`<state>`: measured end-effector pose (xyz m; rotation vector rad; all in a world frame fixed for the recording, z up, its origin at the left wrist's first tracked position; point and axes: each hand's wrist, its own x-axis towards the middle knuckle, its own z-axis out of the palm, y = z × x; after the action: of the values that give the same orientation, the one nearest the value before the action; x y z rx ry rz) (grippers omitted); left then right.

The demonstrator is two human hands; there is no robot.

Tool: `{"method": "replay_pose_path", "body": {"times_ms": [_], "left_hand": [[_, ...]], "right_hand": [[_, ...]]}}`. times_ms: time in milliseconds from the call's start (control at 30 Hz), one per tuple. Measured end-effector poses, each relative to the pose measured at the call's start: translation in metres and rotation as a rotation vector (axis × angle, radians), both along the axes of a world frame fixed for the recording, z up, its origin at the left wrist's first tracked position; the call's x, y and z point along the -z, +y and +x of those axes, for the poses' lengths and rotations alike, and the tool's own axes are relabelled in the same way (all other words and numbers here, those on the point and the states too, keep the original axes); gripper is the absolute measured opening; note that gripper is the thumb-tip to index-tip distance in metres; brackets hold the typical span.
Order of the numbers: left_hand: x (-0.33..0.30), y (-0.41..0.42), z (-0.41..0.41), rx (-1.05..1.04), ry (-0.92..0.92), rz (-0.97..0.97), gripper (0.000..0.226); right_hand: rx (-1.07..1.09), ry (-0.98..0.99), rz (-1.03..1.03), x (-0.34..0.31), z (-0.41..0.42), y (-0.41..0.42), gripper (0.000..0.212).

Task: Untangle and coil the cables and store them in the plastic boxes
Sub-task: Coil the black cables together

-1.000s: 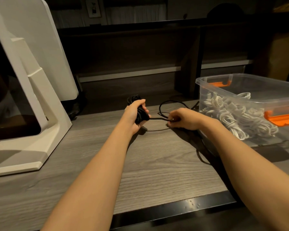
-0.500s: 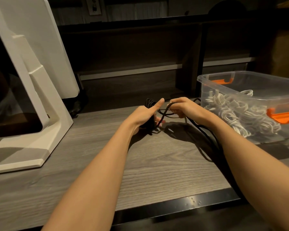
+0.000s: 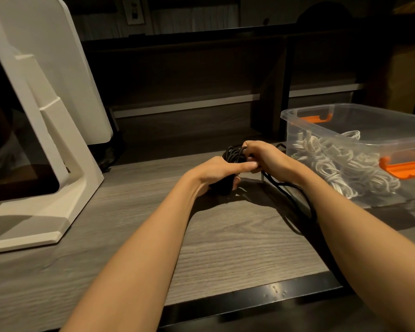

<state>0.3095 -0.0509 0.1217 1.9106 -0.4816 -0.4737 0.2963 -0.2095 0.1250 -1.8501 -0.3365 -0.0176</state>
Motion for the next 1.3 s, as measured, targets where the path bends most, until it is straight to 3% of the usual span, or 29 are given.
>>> {"method": "replay_pose_path", "body": {"times_ms": [133, 200, 333, 500, 633, 867, 1000, 1133, 1300], "left_hand": [[0.004, -0.002, 0.001, -0.049, 0.113, -0.215, 0.044], [0.006, -0.001, 0.002, -0.154, 0.128, -0.263, 0.040], [0.006, 0.006, 0.005, -0.383, 0.254, -0.460, 0.045], [0.008, 0.005, -0.002, -0.278, 0.328, -0.599, 0.054], [0.006, 0.002, -0.007, -0.209, 0.318, -0.704, 0.048], [0.005, 0.001, 0.002, -0.444, 0.422, -0.918, 0.038], [0.006, 0.004, 0.007, -0.536, 0.334, -0.851, 0.035], [0.007, 0.007, 0.013, -0.656, 0.124, -0.746, 0.035], [0.013, 0.015, 0.015, -0.800, 0.027, -0.624, 0.040]], "right_hand": [[-0.060, 0.039, 0.219, -0.002, 0.003, -0.006, 0.015], [-0.053, 0.058, 0.221, -0.002, 0.003, -0.011, 0.015], [-0.038, 0.066, -0.156, 0.001, 0.002, -0.015, 0.019], [0.011, 0.033, -0.484, 0.001, 0.001, -0.010, 0.032], [0.023, 0.034, -0.452, 0.002, -0.002, -0.009, 0.039], [-0.114, 0.174, -0.549, -0.003, -0.004, -0.010, 0.023], [-0.161, 0.277, -0.552, -0.007, -0.007, -0.012, 0.013], [-0.241, 0.374, -0.605, -0.016, -0.014, -0.013, 0.020], [-0.391, 0.466, -0.591, -0.023, -0.023, -0.011, 0.026]]}}
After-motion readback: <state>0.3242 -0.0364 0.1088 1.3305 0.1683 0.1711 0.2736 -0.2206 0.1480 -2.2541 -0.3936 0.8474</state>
